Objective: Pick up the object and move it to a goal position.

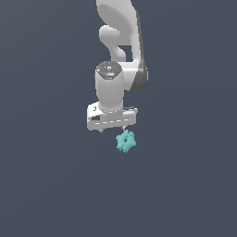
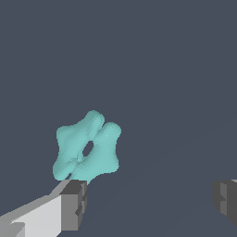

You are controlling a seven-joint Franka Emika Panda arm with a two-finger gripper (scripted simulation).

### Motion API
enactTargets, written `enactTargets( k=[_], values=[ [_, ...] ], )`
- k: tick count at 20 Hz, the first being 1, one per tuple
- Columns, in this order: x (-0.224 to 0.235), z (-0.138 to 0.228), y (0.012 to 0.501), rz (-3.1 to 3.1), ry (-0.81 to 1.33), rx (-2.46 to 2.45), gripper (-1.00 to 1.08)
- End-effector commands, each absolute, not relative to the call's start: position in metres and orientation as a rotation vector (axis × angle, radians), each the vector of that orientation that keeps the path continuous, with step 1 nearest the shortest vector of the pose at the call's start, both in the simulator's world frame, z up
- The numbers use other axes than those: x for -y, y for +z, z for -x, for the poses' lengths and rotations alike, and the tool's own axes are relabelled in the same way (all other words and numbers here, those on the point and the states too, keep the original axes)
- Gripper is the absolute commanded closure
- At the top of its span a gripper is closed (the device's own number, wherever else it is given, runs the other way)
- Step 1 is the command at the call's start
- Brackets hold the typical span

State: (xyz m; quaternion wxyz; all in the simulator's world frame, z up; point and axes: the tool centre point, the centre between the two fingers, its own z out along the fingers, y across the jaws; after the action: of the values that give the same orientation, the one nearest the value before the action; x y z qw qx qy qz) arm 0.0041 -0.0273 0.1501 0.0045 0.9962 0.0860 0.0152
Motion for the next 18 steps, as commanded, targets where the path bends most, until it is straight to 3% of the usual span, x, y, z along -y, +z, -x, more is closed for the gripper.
enactTargets(
  k=[1, 18],
  values=[
    [0.027, -0.003, 0.142, -3.113, 0.055, -0.363, -1.0],
    [0.022, 0.01, 0.089, -2.968, 0.137, -1.056, -1.0]
  ],
)
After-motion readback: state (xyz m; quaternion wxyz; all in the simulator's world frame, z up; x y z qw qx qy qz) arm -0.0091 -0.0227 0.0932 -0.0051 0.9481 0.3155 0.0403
